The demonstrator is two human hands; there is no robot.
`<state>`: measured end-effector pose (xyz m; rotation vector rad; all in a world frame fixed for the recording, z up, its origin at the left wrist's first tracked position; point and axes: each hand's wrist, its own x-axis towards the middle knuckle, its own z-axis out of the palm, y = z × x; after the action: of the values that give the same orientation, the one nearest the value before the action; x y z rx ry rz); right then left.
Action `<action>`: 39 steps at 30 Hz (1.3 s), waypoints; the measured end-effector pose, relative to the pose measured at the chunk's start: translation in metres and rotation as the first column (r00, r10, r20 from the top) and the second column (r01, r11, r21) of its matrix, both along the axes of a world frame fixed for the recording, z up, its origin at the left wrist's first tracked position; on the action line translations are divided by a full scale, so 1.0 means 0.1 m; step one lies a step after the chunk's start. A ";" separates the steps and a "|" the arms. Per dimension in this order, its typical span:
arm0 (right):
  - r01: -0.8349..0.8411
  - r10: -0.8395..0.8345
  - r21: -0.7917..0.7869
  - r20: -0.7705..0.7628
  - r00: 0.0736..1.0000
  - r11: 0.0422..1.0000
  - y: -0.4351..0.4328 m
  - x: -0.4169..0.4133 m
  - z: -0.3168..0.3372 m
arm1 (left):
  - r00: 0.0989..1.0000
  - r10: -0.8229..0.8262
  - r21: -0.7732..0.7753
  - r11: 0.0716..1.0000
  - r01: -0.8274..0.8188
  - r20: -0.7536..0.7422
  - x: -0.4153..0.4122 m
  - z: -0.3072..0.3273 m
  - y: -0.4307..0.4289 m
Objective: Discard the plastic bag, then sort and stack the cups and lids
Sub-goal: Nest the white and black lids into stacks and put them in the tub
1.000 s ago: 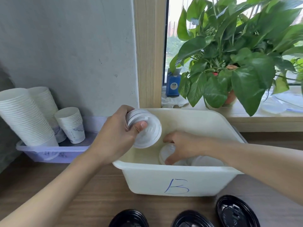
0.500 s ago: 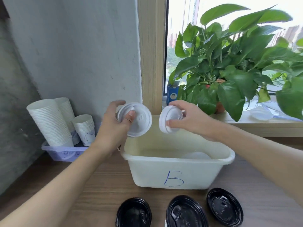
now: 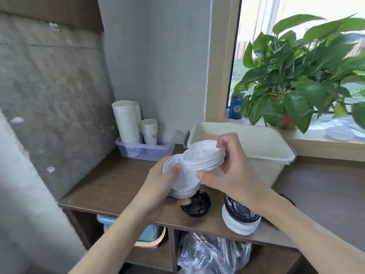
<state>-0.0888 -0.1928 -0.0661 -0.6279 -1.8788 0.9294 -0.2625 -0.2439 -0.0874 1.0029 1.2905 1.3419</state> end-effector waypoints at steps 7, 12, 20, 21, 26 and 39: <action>0.003 -0.014 0.102 0.107 0.994 0.995 -0.36 -0.08 -0.25 | 0.997 -0.075 -0.032 0.997 0.076 0.026 0.09 -0.08 -0.28; 0.044 -0.068 0.148 0.161 0.985 0.988 -0.45 -0.11 -0.36 | 0.984 -0.132 -0.053 0.989 0.139 0.118 0.12 -0.13 -0.33; -0.190 0.215 -0.324 0.041 0.976 0.927 -0.53 -0.25 -0.58 | 0.997 -0.044 0.072 0.997 0.040 0.060 -0.07 -0.45 -0.35; -0.159 0.164 -0.367 -0.018 0.986 0.916 -0.54 -0.32 -0.65 | 0.999 -0.017 0.093 0.996 0.012 0.046 -0.11 -0.49 -0.35; -0.068 0.039 -0.559 -0.063 0.997 0.826 -0.43 -0.75 -1.05 | 0.983 0.144 0.235 0.965 -0.114 -0.115 -0.34 -0.77 -0.28; 0.099 -0.081 -0.335 0.068 0.994 0.937 -0.02 -1.19 -1.29 | 0.903 0.105 0.200 0.979 -0.021 -0.416 -0.82 -1.10 0.01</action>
<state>-0.2077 -0.1945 -0.1950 -0.9450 -1.7327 1.1974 -0.3441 -0.2432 -0.1978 1.4607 1.5455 1.3607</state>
